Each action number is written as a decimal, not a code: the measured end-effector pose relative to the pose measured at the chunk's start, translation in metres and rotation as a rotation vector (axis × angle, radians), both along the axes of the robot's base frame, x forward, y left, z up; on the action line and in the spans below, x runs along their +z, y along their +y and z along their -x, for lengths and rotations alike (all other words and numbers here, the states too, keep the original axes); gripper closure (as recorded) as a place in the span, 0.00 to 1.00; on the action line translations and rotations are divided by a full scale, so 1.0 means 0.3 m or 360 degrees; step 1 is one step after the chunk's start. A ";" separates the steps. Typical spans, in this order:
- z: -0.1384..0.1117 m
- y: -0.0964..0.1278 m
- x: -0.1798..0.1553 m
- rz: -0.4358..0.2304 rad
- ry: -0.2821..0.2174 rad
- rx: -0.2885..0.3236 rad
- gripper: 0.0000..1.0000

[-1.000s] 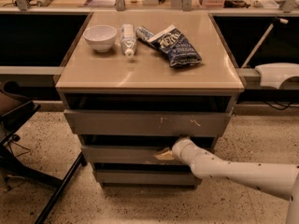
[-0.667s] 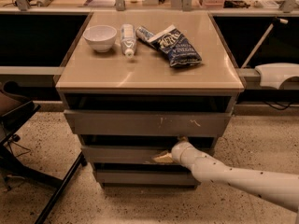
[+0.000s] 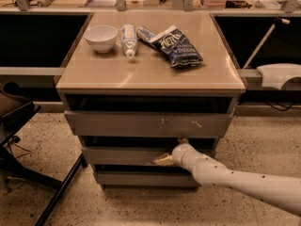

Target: Open middle drawer

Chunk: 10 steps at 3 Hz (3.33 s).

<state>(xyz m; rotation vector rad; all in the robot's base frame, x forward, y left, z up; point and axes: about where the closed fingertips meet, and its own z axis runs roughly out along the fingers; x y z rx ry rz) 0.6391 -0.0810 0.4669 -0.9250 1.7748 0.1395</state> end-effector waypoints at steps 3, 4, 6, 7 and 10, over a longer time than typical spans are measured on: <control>-0.049 -0.037 -0.140 0.0394 0.0220 -0.0023 0.00; -0.025 -0.021 -0.174 0.0323 0.0232 0.0011 0.00; -0.006 -0.034 -0.215 0.0250 0.0270 0.0019 0.00; -0.006 -0.034 -0.215 0.0250 0.0270 0.0019 0.19; -0.008 -0.037 -0.162 0.0250 0.0270 0.0019 0.88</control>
Offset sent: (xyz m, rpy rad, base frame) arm 0.0123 -0.0811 -0.1051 -0.4997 0.3987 -0.1546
